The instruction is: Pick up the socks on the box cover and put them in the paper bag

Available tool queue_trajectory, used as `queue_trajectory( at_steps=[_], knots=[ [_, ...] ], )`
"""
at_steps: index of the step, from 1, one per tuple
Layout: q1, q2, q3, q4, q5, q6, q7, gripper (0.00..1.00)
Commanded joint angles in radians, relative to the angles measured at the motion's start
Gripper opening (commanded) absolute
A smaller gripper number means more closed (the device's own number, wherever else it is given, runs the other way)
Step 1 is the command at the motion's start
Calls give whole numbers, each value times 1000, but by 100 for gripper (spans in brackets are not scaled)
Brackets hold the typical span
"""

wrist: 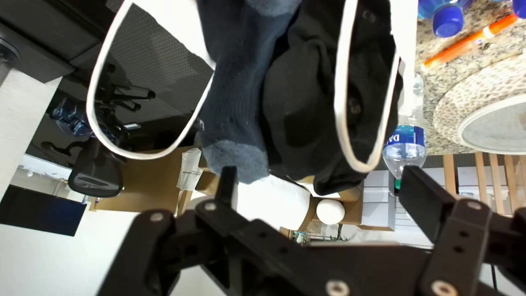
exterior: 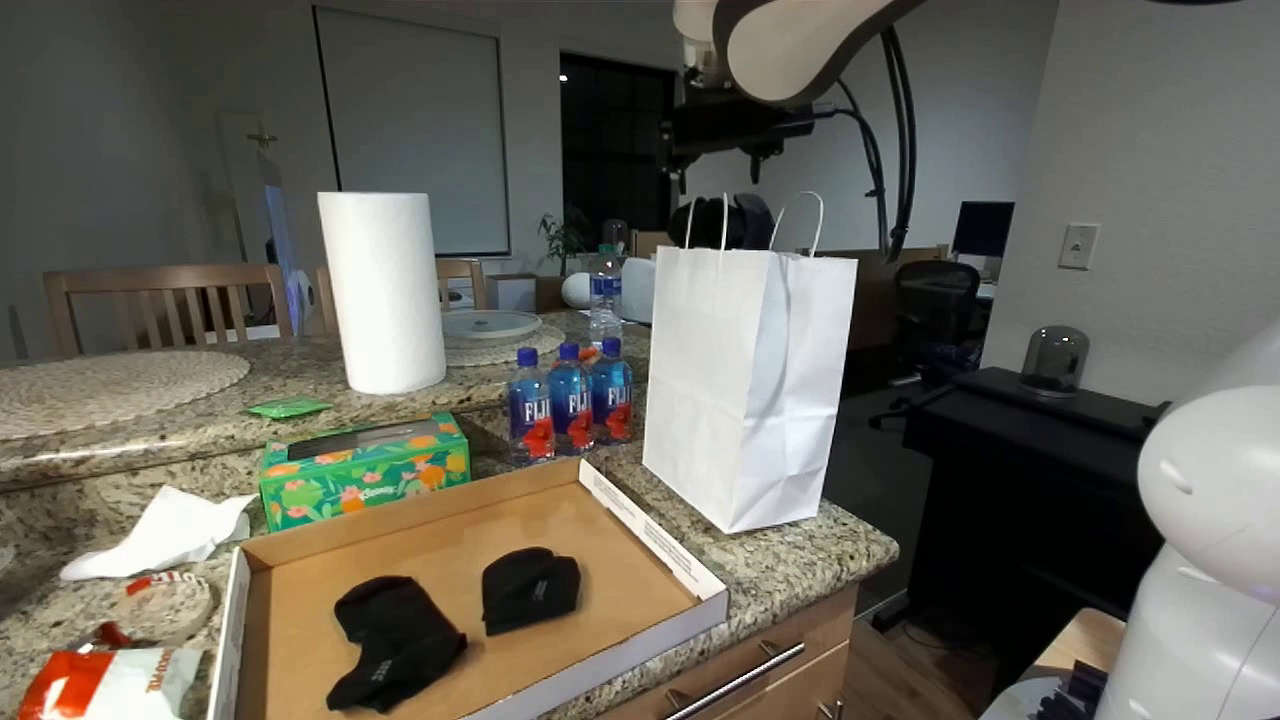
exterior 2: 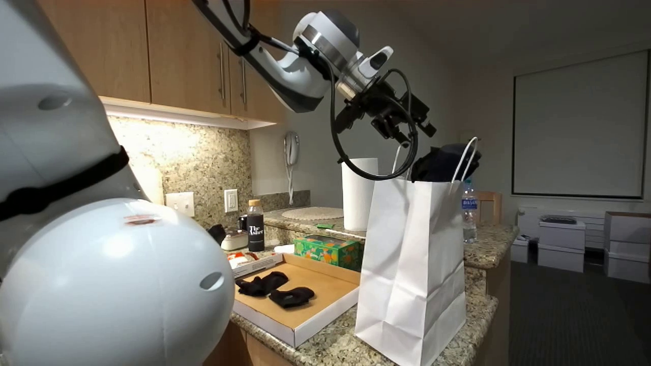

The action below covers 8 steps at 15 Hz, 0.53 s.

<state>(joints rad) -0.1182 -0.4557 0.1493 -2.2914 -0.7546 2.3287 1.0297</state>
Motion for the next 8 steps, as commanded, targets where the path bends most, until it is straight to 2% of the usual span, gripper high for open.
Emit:
queue_trajectory(
  at_steps=[1, 5, 8],
  knots=[
    [39, -47, -48, -3, 57, 25, -105, 100],
    [55, -75, -100, 23, 188, 72, -224, 100],
    [88, -81, -164, 60, 407, 124, -420, 100]
  ],
)
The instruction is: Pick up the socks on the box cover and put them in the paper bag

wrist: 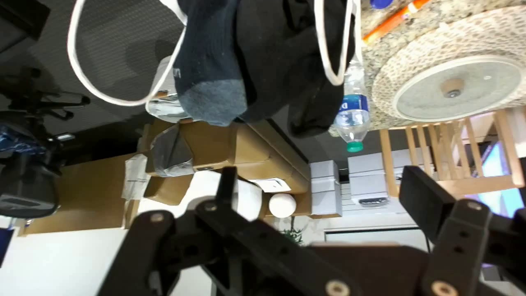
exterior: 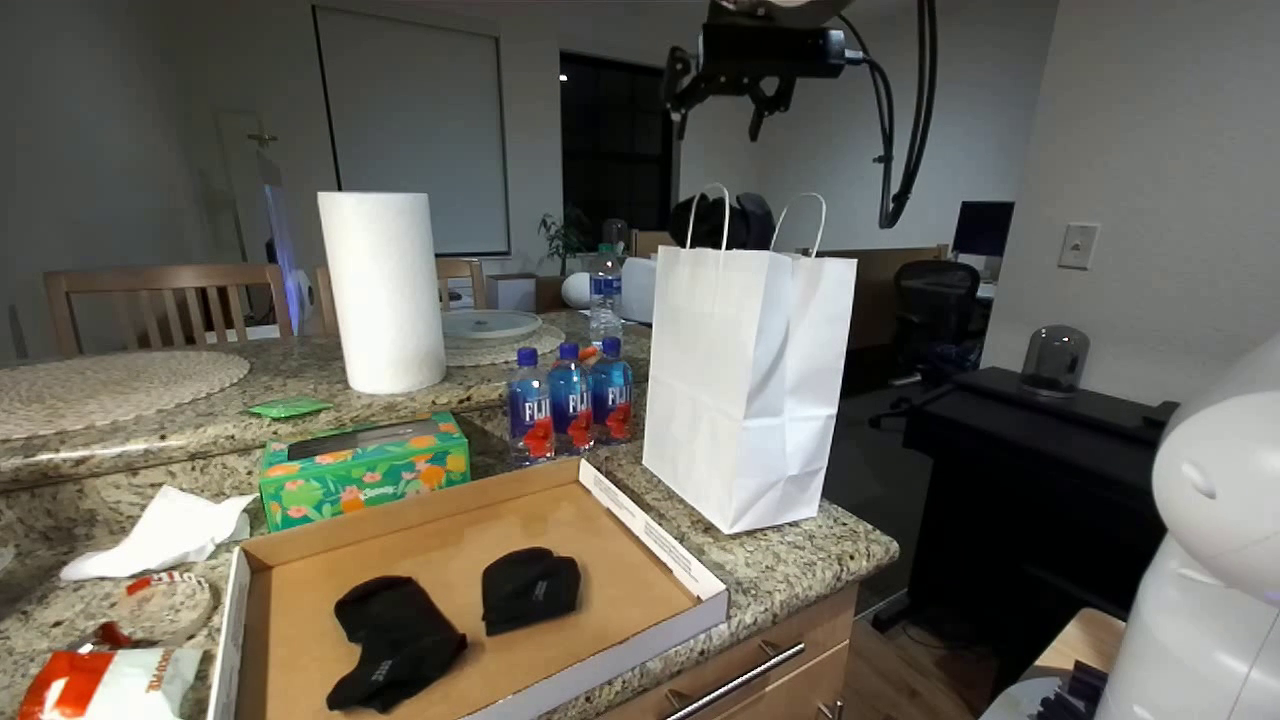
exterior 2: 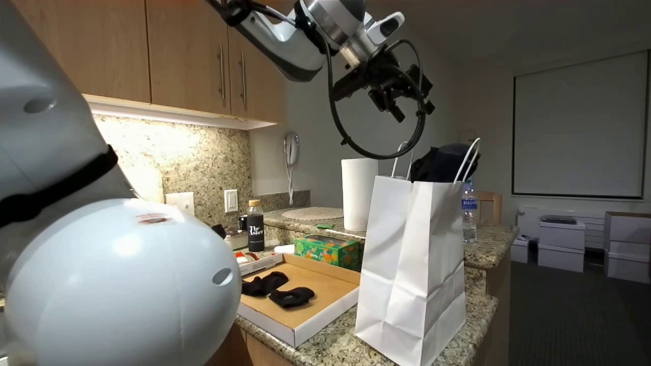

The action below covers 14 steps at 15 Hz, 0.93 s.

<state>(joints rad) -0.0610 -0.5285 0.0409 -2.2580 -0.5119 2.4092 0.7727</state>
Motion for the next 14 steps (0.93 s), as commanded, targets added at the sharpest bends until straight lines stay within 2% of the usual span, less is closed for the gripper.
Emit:
queue_trajectory(
  at_steps=[1, 4, 6, 11, 14],
  knots=[
    [43, -5, -73, 40, 239, 47, -222, 100],
    [70, 39, -109, 101, 467, 25, -382, 100],
    [52, 69, -105, 137, 543, 4, -404, 100],
    [-2, 185, -94, 206, 614, -25, -352, 100],
    [-39, 257, -89, 244, 599, -21, -308, 100]
  ],
)
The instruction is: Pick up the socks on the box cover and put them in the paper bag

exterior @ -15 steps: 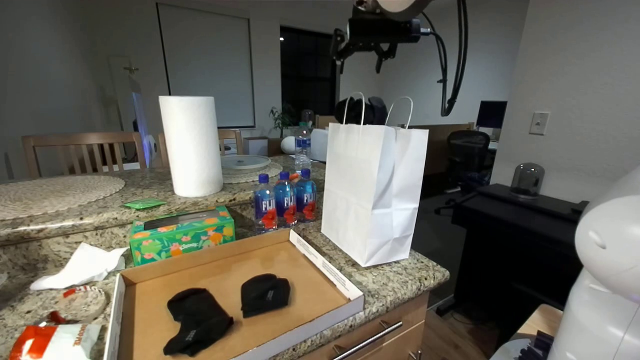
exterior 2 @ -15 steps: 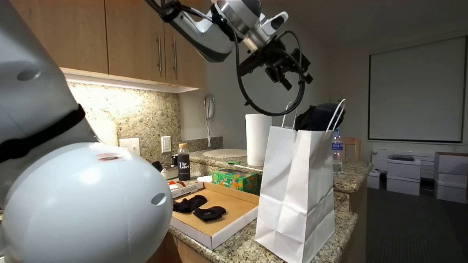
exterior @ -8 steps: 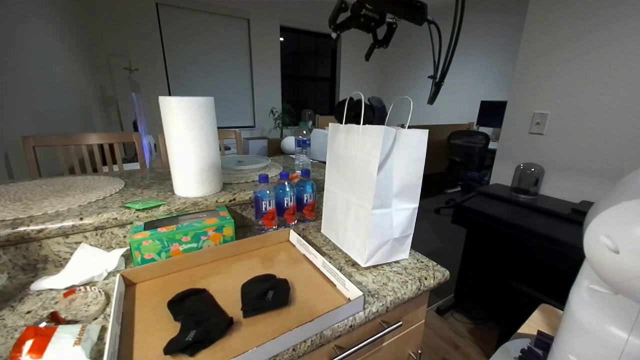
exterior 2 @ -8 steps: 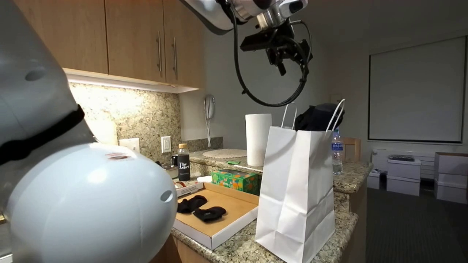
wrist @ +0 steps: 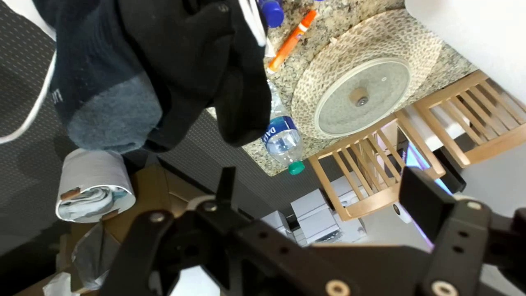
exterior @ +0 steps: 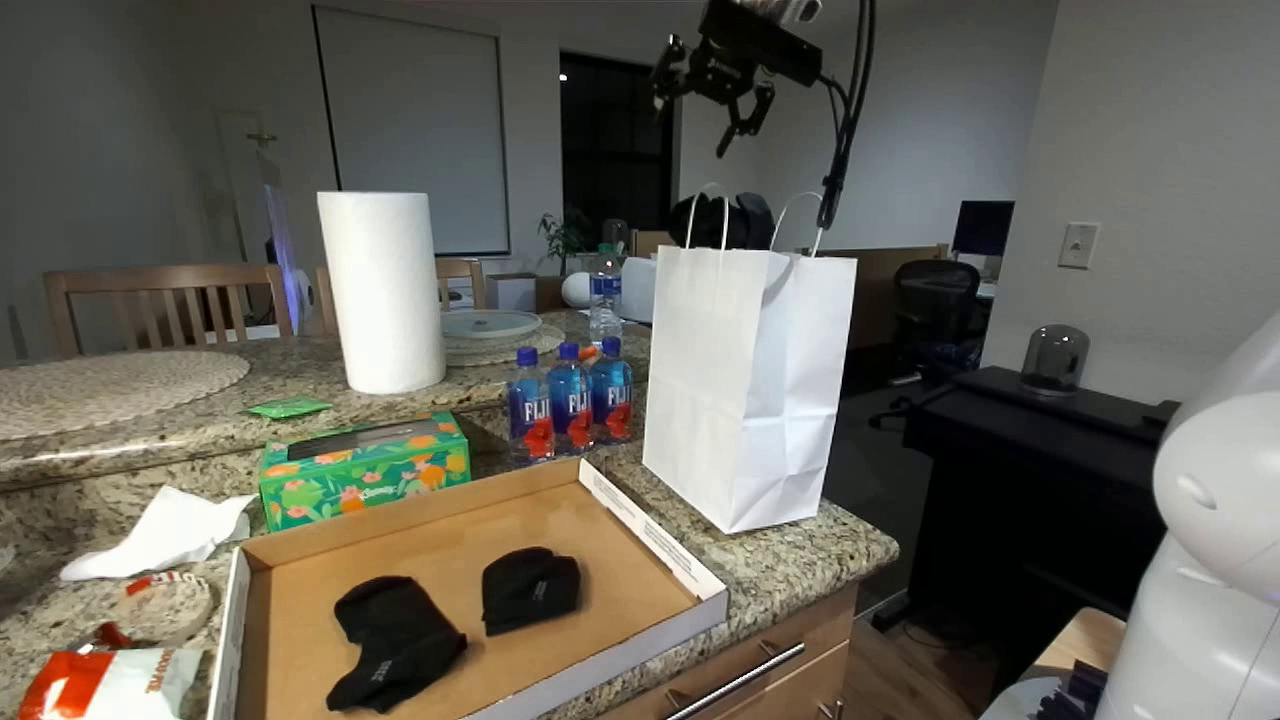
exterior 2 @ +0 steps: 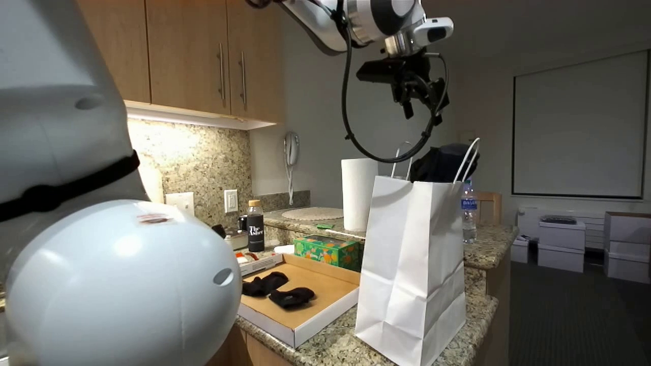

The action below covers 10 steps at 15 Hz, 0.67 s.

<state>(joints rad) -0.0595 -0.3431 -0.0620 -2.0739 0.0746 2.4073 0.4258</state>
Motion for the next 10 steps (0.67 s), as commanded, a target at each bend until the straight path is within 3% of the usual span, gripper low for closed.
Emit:
queue_trajectory(
  at_steps=[1, 10],
  knots=[
    [-45, 90, 12, 67, 14, -14, 47, 100],
    [-38, 234, -4, 130, 38, -61, 26, 100]
  ],
)
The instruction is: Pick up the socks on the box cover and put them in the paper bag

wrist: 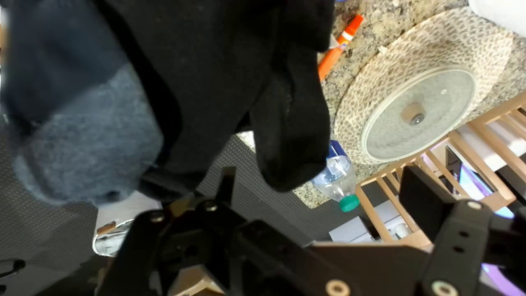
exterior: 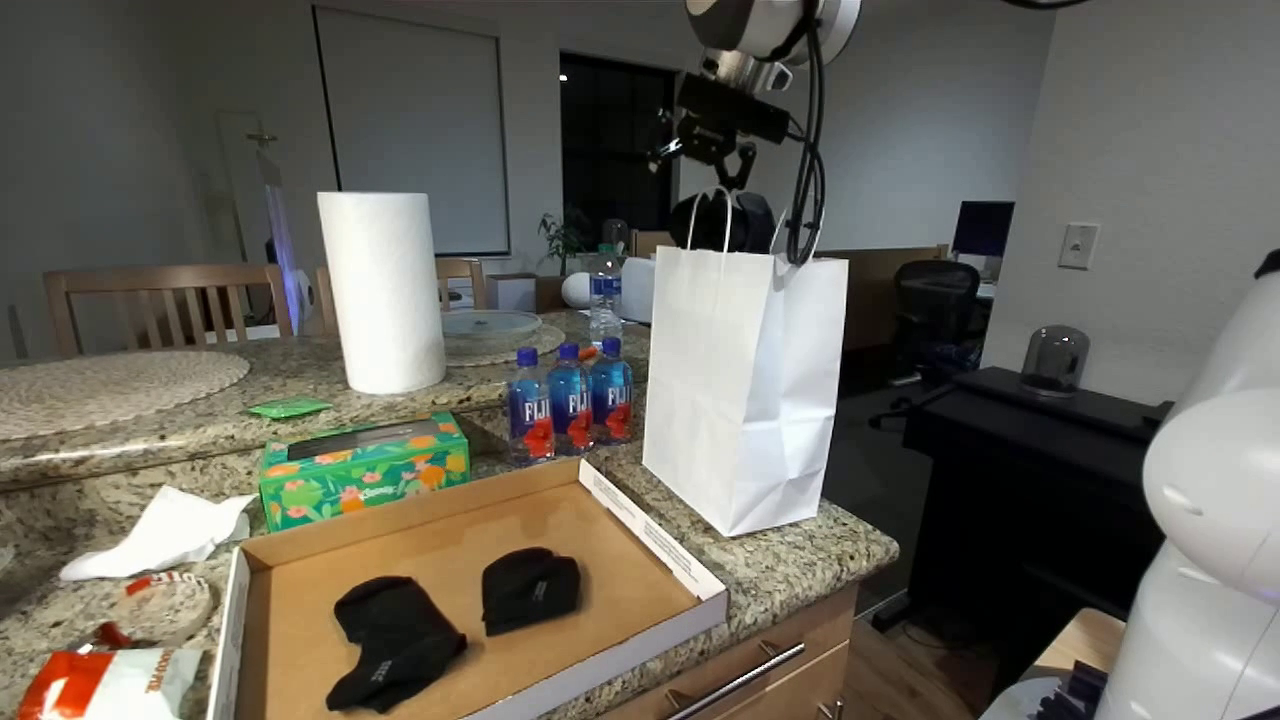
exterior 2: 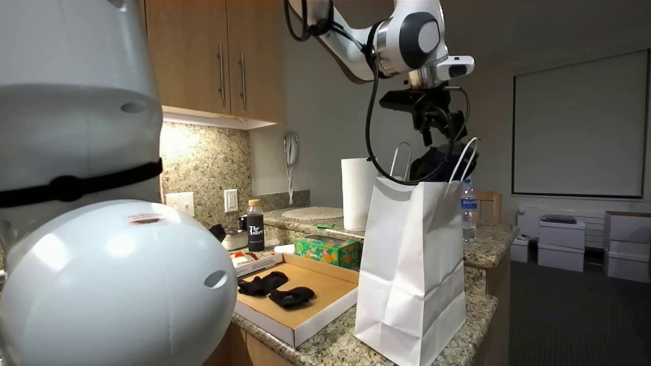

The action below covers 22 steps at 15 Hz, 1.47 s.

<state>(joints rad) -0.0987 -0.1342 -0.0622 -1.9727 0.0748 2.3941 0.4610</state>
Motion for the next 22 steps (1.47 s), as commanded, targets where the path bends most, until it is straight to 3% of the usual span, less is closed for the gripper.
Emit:
queue_trajectory(
  at_steps=[1, 8, 17, 22],
  knots=[
    [1, 28, -5, 29, 43, -52, -12, 100],
    [11, -59, -18, -6, 132, -129, -119, 100],
    [16, -79, -46, 6, 224, -456, -317, 100],
    [13, -132, -40, -29, 218, -382, -301, 100]
  ],
)
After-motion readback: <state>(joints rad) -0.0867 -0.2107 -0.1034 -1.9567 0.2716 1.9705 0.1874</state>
